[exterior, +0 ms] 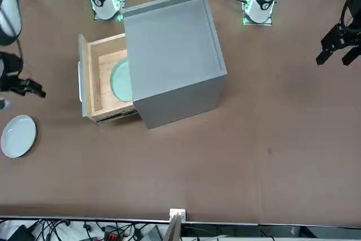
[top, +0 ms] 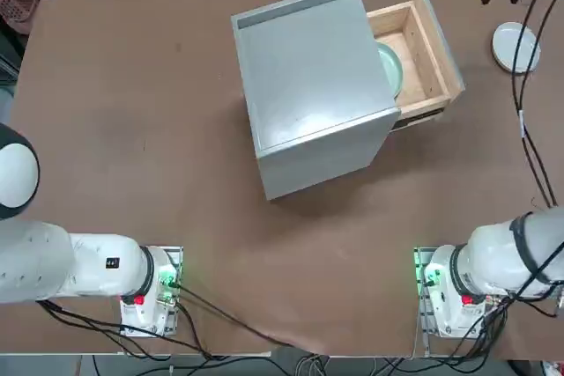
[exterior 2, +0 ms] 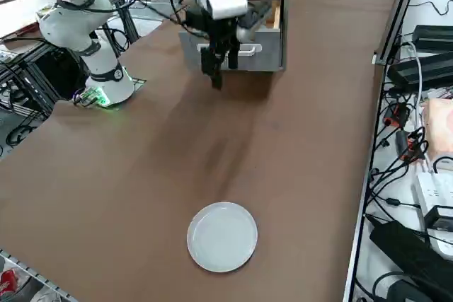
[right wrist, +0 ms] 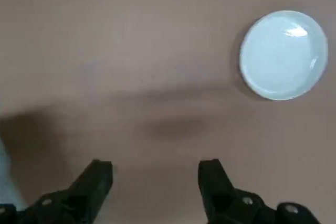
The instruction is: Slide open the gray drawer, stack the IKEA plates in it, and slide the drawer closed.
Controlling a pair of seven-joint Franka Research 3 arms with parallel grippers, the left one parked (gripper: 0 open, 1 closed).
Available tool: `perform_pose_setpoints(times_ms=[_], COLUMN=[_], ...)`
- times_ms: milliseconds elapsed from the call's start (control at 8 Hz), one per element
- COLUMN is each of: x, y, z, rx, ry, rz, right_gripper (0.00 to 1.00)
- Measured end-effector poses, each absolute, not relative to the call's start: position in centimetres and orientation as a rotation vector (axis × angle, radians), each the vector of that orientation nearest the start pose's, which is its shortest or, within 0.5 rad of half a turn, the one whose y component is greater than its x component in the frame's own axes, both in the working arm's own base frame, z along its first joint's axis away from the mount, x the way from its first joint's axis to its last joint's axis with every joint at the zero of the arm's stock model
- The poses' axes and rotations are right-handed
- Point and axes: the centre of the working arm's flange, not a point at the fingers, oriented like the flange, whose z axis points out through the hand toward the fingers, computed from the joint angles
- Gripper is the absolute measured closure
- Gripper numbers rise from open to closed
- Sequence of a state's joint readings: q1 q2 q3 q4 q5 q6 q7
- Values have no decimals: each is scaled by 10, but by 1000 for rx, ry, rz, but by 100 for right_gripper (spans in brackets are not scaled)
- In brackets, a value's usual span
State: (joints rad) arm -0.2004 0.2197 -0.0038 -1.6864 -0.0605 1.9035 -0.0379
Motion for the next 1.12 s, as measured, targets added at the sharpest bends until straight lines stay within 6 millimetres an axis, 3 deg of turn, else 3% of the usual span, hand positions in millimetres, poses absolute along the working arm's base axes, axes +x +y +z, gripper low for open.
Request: perform_pose_setpoints(times_ms=[375,750,1125], x=[627,627,620], y=[-208,-275,-332], z=[394,315,273], rx=[-3140,-3059,-2924], ry=[615,856,1118], rz=[-65,-151,-191], right_gripper=[3,7,10])
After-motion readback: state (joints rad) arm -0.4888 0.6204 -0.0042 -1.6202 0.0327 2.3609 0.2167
